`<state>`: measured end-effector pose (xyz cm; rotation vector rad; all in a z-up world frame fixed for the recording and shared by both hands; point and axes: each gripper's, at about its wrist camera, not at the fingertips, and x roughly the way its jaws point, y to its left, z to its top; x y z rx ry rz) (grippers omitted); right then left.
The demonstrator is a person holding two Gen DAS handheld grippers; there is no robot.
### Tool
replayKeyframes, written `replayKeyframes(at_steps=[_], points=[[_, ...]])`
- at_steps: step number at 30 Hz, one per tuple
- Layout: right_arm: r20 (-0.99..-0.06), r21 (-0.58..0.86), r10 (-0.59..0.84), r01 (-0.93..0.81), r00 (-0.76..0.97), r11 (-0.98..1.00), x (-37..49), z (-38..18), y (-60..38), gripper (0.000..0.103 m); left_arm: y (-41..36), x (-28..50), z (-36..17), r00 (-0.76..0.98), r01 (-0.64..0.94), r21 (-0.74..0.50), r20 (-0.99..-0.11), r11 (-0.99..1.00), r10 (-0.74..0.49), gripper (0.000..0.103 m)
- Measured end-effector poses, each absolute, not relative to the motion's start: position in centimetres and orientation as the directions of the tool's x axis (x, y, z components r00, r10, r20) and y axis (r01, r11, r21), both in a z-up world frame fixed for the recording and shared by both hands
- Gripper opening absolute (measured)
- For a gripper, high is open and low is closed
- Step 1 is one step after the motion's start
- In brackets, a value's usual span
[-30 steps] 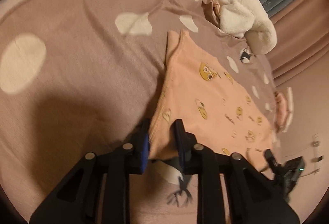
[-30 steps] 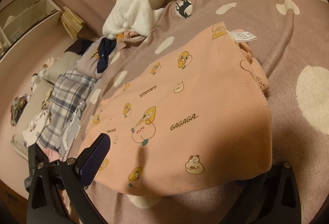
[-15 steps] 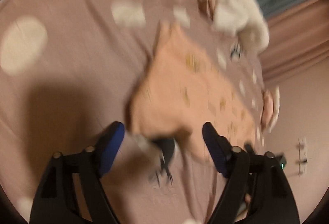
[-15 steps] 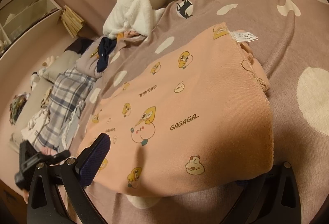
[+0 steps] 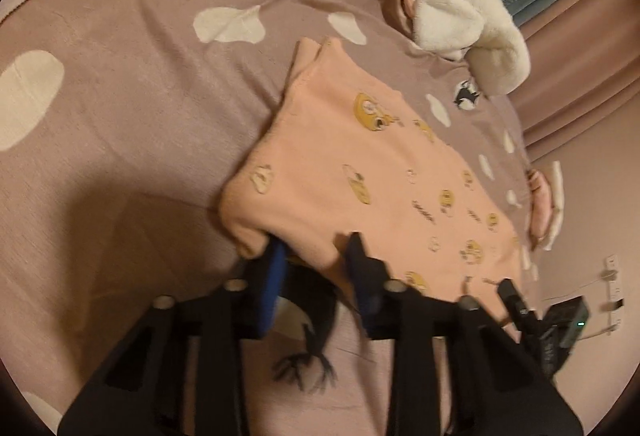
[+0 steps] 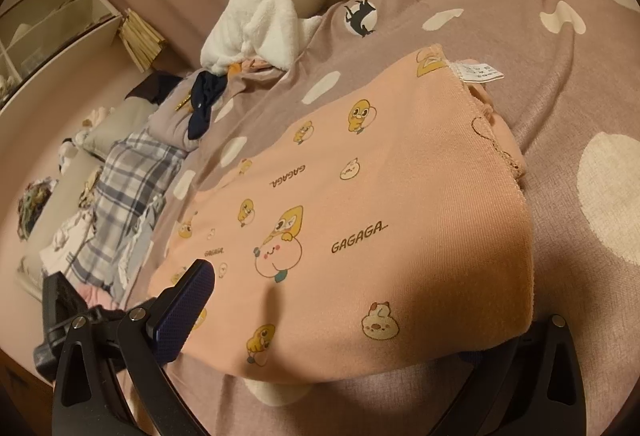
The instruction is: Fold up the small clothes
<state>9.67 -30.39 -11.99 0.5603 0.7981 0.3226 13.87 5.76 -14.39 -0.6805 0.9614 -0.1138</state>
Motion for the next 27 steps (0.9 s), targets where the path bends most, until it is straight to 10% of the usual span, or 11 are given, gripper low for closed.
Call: replayKeyframes(at_steps=[8,15,27], points=[[-0.585,0.580,0.471,-0.065,0.660,0.812,9.7,-11.9,-30.3,0.103,7.7,13.5,-14.2,0.561,-0.241,-0.569,-0.743,0.786,-0.365,0.015],[-0.585,0.579,0.470,-0.066,0.661,0.813,9.8,-11.9,-30.3,0.103,10.2,12.0,-13.3,0.555,-0.441,-0.309,-0.831,0.843,-0.014,0.011],[-0.587,0.571,0.465,-0.068,0.662,0.818,9.8,-12.0,-30.2,0.103,8.5,11.6,-14.3,0.471,-0.299,-0.699,-0.700,0.650,-0.536,0.082]])
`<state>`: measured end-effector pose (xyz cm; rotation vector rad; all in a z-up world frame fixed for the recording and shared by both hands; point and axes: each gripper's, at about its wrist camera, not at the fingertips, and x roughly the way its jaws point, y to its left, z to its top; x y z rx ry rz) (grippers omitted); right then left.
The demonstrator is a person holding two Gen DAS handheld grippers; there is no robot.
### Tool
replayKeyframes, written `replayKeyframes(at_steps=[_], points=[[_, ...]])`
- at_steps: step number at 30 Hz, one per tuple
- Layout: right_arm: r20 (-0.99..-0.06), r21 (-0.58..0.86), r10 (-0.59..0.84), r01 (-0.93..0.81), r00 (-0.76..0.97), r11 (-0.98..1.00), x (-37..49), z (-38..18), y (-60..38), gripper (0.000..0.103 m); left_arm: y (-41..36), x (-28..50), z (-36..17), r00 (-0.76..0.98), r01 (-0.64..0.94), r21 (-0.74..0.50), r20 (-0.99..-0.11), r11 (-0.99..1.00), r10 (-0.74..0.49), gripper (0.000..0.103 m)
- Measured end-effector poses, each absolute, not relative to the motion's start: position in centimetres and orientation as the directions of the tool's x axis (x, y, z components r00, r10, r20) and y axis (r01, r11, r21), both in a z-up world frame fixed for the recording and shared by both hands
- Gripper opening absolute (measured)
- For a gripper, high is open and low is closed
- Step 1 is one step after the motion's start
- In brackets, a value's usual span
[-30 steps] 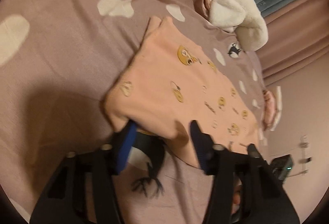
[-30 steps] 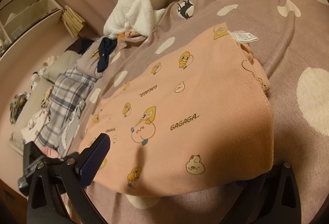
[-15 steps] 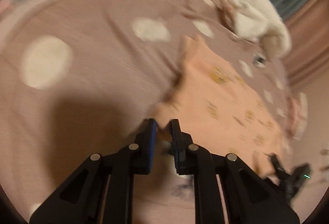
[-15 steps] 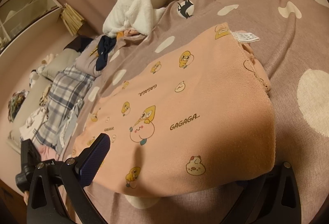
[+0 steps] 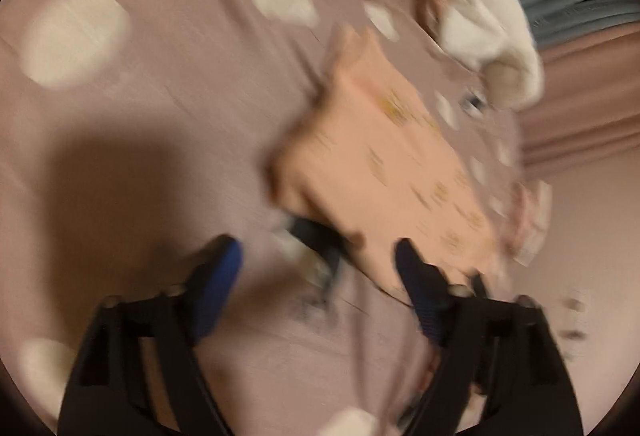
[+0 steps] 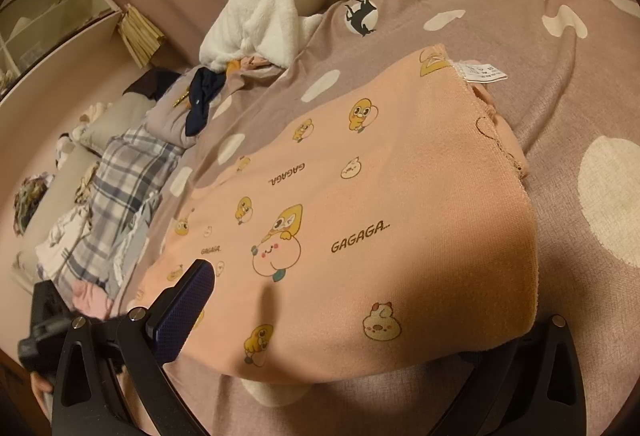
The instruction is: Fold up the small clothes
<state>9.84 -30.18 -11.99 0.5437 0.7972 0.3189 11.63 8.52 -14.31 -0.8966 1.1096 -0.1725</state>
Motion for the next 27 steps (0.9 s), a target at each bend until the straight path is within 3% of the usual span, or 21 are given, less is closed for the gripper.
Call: replayKeyframes(at_steps=[4,13,16,20,22,27], points=[[-0.587,0.571,0.465,-0.068,0.663,0.818,9.9,-12.0,-30.2,0.103,6.5,12.1,-14.1,0.492,-0.250,-0.687,-0.697,0.682,-0.522,0.084],[-0.585,0.575,0.468,-0.069,0.663,0.816,9.9,-12.0,-30.2,0.103,6.2,15.1,-15.9,0.610,-0.155,-0.871,-0.456,0.466,-0.648,0.093],[-0.571,0.590,0.476,-0.069,0.669,0.804,9.9,-12.1,-30.4,0.103,6.2,15.9,-15.9,0.605,-0.138,-0.893,-0.418,0.429,-0.677,0.093],[-0.557,0.614,0.488,-0.063,0.672,0.787,10.0,-12.1,-30.7,0.103,5.1,16.0,-15.2,0.608,-0.088,-0.874,-0.427,0.477,-0.669,0.095],[-0.554,0.617,0.491,-0.064,0.673,0.784,10.0,-12.0,-30.7,0.103,4.5,15.8,-14.9,0.616,-0.065,-0.863,-0.430,0.502,-0.660,0.102],[-0.513,0.664,0.513,-0.062,0.688,0.746,9.8,-11.9,-31.2,0.103,3.2,17.7,-15.0,0.596,-0.059,-0.834,-0.471,0.549,-0.651,0.101]])
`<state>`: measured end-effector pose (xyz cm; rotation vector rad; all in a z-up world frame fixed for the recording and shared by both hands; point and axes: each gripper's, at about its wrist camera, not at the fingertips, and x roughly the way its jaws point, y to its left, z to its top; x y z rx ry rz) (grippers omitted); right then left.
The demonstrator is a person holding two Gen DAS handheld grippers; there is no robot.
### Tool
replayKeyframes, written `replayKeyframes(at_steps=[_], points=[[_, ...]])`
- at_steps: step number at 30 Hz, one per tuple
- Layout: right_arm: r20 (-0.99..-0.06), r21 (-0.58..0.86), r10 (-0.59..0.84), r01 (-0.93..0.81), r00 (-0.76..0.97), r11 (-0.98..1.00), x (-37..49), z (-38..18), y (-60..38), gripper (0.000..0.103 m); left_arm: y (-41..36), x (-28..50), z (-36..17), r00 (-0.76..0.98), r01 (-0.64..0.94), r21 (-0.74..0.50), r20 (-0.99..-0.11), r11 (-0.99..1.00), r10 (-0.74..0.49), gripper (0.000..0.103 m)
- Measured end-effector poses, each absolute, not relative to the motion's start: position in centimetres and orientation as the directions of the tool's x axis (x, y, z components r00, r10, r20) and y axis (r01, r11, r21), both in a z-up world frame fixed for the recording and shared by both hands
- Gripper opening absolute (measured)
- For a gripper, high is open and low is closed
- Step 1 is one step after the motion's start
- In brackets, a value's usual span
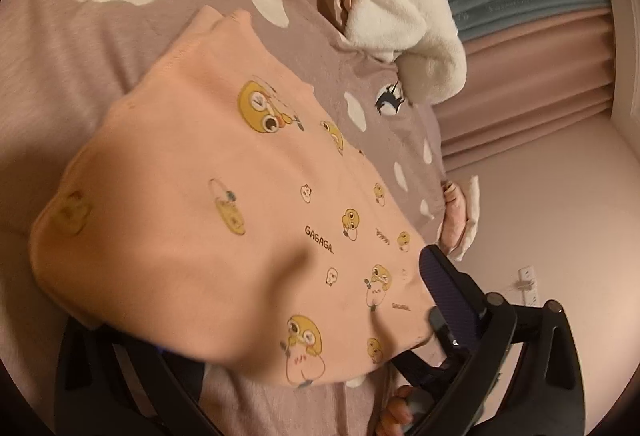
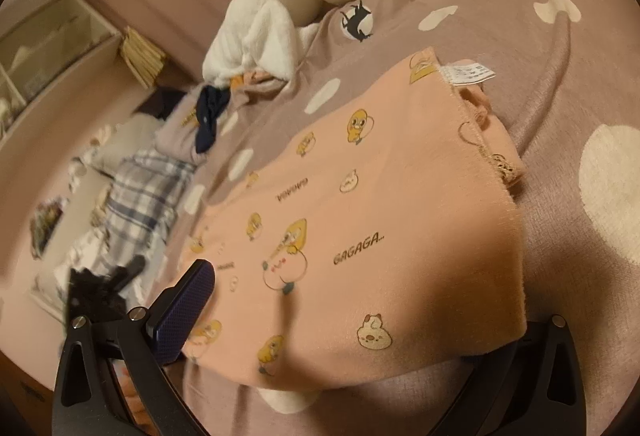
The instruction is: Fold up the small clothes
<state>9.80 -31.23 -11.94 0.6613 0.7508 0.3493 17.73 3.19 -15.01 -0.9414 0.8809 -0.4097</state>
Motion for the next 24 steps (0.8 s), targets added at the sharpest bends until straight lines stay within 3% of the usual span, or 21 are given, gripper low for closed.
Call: replayKeyframes(at_steps=[3,5,7,11,14,16,17,18,24], points=[[-0.457,0.721,0.554,-0.074,0.696,0.689,9.7,-12.0,-31.9,0.103,3.4,17.9,-15.4,0.616,-0.070,-0.836,-0.466,0.545,-0.636,0.097],[-0.427,0.751,0.572,-0.077,0.701,0.656,9.7,-12.0,-32.3,0.103,3.6,17.8,-15.6,0.623,-0.076,-0.826,-0.476,0.558,-0.620,0.088],[-0.389,0.784,0.595,-0.086,0.704,0.615,9.7,-12.0,-32.6,0.103,3.6,18.0,-15.9,0.614,-0.081,-0.803,-0.508,0.591,-0.605,0.069],[-0.368,0.800,0.620,-0.104,0.693,0.591,9.9,-12.0,-32.5,0.098,3.4,18.3,-16.2,0.614,-0.094,-0.777,-0.537,0.622,-0.578,0.060],[-0.424,0.777,0.620,-0.087,0.660,0.623,10.6,-12.5,-31.7,0.064,3.5,18.5,-16.5,0.610,-0.119,-0.760,-0.564,0.639,-0.557,0.041],[-0.482,0.757,0.606,-0.047,0.633,0.651,11.1,-13.4,-31.3,0.022,3.7,18.7,-17.0,0.600,-0.145,-0.743,-0.591,0.653,-0.540,0.014],[-0.508,0.748,0.593,-0.022,0.625,0.664,11.3,-13.8,-31.3,0.015,3.9,18.8,-17.3,0.593,-0.158,-0.740,-0.600,0.653,-0.537,0.012],[-0.522,0.745,0.585,-0.001,0.620,0.667,11.4,-14.1,-31.4,0.011,4.1,18.9,-17.5,0.592,-0.164,-0.748,-0.596,0.643,-0.543,0.012],[-0.500,0.760,0.601,-0.016,0.624,0.650,11.2,-14.1,-31.5,0.010,4.6,18.7,-17.7,0.585,-0.166,-0.782,-0.568,0.600,-0.579,0.008]])
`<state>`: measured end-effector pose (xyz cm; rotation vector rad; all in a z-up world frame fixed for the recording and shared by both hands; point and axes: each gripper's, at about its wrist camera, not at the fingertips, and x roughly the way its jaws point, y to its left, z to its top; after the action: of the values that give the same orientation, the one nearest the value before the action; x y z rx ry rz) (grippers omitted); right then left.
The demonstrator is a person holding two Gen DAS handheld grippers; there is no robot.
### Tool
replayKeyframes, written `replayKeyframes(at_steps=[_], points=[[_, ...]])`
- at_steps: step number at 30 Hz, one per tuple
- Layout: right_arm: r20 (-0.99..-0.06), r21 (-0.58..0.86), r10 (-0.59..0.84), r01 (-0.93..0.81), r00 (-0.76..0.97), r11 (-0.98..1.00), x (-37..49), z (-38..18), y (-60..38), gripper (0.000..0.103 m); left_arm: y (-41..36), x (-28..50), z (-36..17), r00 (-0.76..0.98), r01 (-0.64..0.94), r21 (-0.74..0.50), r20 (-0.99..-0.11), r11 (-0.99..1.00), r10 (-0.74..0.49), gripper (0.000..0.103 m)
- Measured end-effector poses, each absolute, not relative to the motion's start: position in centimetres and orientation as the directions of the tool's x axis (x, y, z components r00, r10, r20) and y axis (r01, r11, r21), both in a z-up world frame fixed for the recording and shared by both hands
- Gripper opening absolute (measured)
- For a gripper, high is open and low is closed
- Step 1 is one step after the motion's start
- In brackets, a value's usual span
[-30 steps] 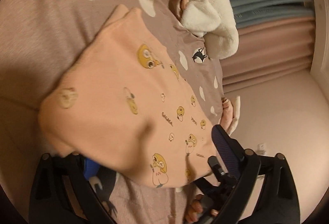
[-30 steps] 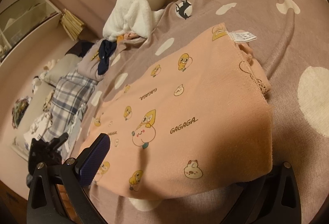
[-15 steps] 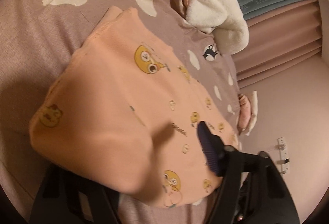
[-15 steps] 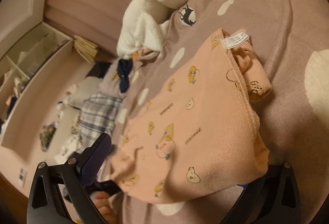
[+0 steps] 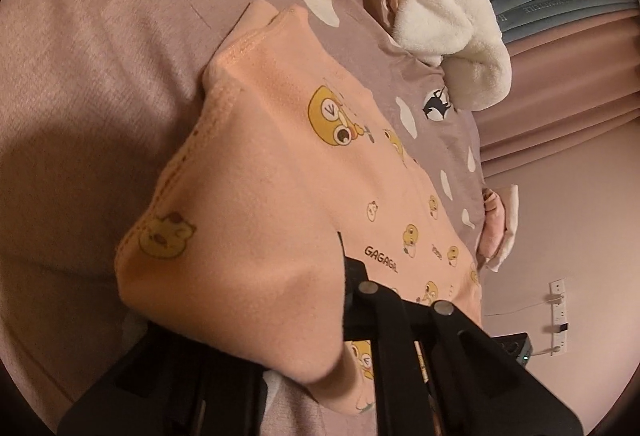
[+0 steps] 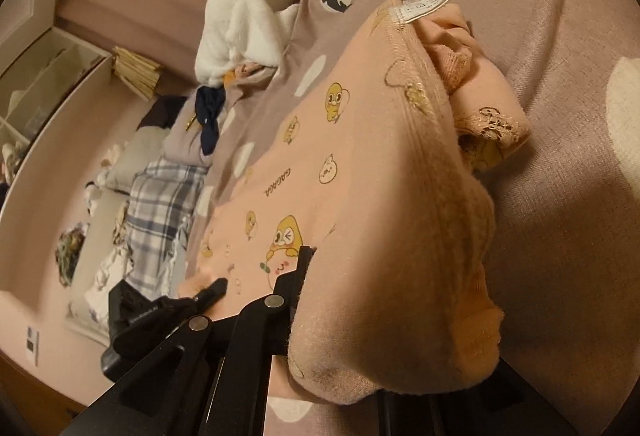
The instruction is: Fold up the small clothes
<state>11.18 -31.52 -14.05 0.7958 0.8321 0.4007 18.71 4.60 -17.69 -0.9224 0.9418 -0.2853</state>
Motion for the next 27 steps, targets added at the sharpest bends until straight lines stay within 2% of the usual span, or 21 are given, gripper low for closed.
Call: replayKeyframes(at_steps=[5,11,16,20,25,27], points=[[-0.440,0.817,0.645,-0.020,0.625,0.576,11.1,-14.4,-32.3,0.010,5.1,18.5,-17.9,0.578,-0.162,-0.845,-0.500,0.509,-0.645,0.007],[-0.451,0.798,0.631,-0.033,0.631,0.602,10.9,-13.8,-31.7,0.010,4.1,17.8,-15.9,0.613,-0.105,-0.810,-0.509,0.577,-0.604,0.006],[-0.423,0.807,0.630,-0.046,0.651,0.589,10.6,-13.2,-32.2,0.009,4.2,17.3,-15.9,0.612,-0.100,-0.823,-0.494,0.559,-0.618,0.006],[-0.409,0.803,0.620,-0.059,0.670,0.594,10.0,-12.5,-32.4,0.008,4.3,16.6,-15.8,0.618,-0.117,-0.800,-0.523,0.589,-0.588,0.006],[-0.447,0.771,0.591,-0.045,0.671,0.635,9.5,-12.2,-31.9,0.007,3.9,15.8,-15.6,0.624,-0.139,-0.722,-0.595,0.678,-0.507,0.005],[-0.470,0.752,0.572,-0.035,0.672,0.658,9.4,-12.1,-31.6,0.006,3.9,15.6,-15.9,0.625,-0.140,-0.724,-0.594,0.676,-0.507,0.005]])
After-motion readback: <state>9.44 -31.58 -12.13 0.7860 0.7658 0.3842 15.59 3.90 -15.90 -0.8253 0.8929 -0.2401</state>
